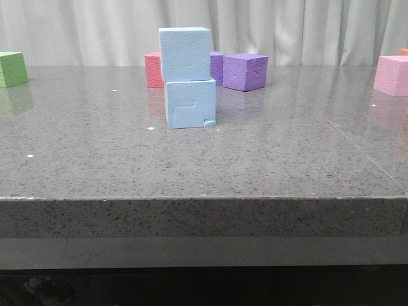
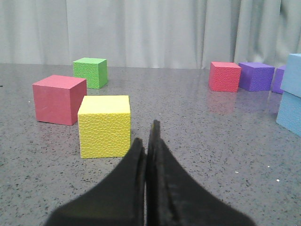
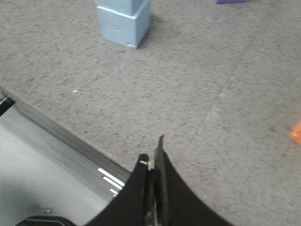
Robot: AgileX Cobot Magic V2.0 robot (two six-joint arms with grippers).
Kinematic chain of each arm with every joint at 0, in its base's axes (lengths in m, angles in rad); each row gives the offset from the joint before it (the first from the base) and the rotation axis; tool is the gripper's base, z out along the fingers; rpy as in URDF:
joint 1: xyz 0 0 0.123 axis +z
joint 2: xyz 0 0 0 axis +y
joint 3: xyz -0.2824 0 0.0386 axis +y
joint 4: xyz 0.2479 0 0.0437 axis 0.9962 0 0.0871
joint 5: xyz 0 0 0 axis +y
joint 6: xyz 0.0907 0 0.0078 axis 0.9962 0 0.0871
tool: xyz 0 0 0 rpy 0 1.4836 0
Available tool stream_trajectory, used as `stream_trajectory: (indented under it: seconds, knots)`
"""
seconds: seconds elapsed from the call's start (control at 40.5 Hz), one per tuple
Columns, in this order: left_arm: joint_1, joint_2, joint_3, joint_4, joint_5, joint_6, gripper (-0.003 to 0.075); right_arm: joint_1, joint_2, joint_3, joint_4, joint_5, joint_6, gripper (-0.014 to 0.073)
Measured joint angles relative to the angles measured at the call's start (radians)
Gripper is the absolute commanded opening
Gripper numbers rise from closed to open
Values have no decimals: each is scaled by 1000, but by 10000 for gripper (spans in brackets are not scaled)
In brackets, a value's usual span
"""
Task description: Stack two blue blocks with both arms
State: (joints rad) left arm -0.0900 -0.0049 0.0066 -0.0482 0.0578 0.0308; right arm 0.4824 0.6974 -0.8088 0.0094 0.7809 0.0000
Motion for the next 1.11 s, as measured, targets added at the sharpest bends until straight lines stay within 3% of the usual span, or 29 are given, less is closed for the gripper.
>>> stream_trajectory:
  seconds: [0.222,0.494,0.741,1.112]
  knots:
    - [0,0,0,-2,0,0,-18,-212,-195,148,29,-80,0,-64]
    - [0,0,0,-2,0,0,-18,-398,-555,589,34,-488,0,-65]
    - [0,0,0,-2,0,0,-18,-449,-689,823,39,-713,0,-69]
    - [0,0,0,-2,0,1,-18,-475,-707,835,41,-742,0,-69]
